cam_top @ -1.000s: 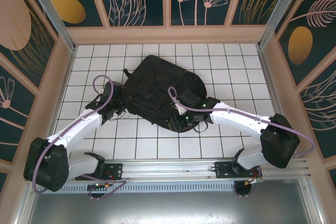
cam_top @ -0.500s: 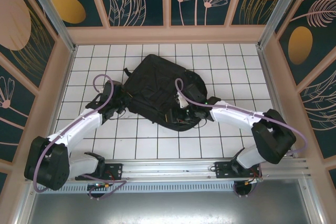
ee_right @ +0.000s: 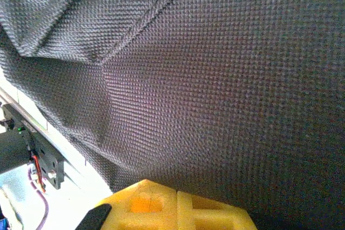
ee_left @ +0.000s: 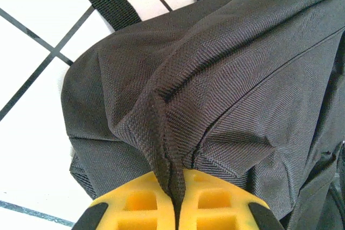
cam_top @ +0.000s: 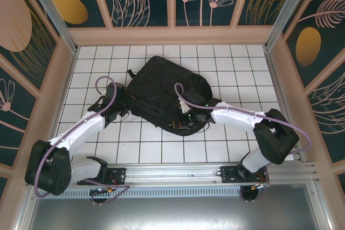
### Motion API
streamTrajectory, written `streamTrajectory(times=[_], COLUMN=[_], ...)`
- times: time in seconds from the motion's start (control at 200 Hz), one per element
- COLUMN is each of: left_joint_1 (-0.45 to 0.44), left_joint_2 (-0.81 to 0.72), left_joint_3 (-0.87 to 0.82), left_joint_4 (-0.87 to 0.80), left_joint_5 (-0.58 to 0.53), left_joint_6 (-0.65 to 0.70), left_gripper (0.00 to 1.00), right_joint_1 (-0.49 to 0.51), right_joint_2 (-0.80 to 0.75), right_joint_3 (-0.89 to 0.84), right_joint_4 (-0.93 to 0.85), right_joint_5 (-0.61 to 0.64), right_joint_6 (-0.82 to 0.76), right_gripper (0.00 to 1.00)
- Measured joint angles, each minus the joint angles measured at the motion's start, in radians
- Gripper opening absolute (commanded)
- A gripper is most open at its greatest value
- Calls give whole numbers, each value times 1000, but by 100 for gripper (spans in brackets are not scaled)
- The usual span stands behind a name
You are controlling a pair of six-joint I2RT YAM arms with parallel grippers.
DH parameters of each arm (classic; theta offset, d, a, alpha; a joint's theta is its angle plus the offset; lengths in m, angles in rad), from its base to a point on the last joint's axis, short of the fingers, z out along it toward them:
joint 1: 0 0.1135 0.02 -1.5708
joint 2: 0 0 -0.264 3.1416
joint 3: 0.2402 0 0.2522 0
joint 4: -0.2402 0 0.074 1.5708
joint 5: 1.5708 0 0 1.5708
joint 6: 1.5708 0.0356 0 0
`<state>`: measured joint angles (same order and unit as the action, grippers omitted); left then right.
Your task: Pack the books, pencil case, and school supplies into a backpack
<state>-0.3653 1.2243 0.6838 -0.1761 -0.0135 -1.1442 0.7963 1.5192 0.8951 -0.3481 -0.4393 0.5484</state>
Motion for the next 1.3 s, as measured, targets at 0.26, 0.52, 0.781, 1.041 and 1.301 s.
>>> streamTrajectory(times=[0.26, 0.52, 0.781, 1.041, 1.301], left_joint_1=[0, -1, -1, -1, -1], left_joint_2=[0, 0, 0, 0, 1], left_joint_3=[0, 0, 0, -2, -11], left_joint_4=[0, -1, 0, 1, 10], left_joint_5=[-10, -37, -41, -39, -30], left_joint_6=[19, 36, 42, 42, 42], left_gripper=[0, 0, 0, 0, 0], right_joint_1=[-69, -103, -116, 25, 170], right_joint_2=[-62, -116, -129, -59, -59], right_joint_3=[55, 60, 62, 80, -12], right_joint_4=[-91, -134, -161, -184, -141], right_joint_5=[2, -8, -42, 17, 201], right_joint_6=[-28, -46, -68, -121, -123], right_gripper=[0, 0, 17, 21, 21])
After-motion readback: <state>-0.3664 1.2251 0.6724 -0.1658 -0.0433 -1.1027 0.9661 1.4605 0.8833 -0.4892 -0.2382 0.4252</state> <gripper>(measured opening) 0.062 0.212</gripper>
